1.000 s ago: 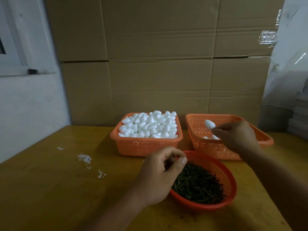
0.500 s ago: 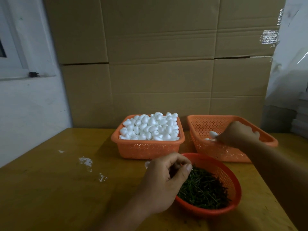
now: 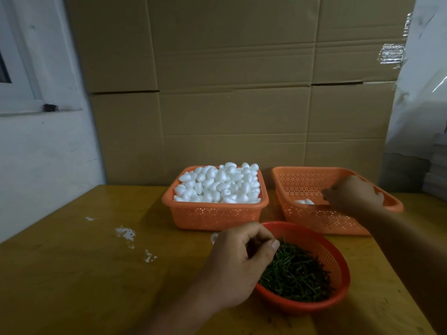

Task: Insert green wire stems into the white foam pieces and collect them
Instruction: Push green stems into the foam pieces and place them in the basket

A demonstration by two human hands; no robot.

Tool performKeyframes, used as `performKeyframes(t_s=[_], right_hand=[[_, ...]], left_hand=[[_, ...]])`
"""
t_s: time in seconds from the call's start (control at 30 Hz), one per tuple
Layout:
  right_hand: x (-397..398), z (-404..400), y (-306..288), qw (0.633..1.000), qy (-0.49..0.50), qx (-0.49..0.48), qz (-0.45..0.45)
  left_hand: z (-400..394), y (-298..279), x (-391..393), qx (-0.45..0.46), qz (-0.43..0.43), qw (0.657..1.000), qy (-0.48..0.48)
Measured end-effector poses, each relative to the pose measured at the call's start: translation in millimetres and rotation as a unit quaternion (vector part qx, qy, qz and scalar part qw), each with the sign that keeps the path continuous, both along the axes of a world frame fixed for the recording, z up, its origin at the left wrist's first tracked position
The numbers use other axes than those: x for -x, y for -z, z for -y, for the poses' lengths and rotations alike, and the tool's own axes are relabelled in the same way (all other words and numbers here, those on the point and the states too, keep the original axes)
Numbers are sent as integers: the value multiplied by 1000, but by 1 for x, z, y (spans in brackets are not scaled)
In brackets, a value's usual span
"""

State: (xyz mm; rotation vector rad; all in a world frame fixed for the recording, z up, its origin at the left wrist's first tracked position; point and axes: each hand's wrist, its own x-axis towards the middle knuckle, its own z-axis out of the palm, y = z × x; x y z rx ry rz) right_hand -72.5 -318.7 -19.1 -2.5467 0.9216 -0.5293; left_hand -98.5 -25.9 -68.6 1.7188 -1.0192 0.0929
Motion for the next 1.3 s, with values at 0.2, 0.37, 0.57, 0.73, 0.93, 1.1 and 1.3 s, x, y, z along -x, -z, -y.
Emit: performKeyframes(t_s=[0.2, 0.37, 0.57, 0.73, 0.93, 1.1, 1.3], right_hand=[[34, -24, 0, 985, -69, -65, 144], [74, -65, 3, 960, -167, -78, 209], [96, -94, 22, 944, -258, -62, 197], [96, -100, 31, 942, -274, -45, 187], [95, -98, 36, 936, -290, -47, 196], [95, -99, 37, 934, -296, -43, 194], [95, -100, 39, 938, -286, -28, 192]], left_hand=[[0, 1, -1, 0, -6, 1000, -7], [1, 2, -2, 1, -2, 1000, -24], [-5, -5, -17, -20, -5, 996, -86], [-12, -30, -57, -39, 0, 979, -201], [-25, -61, -126, -202, 52, 931, -298], [-28, -72, -159, -341, 31, 898, -278], [-15, -76, -165, -429, 44, 864, -260]])
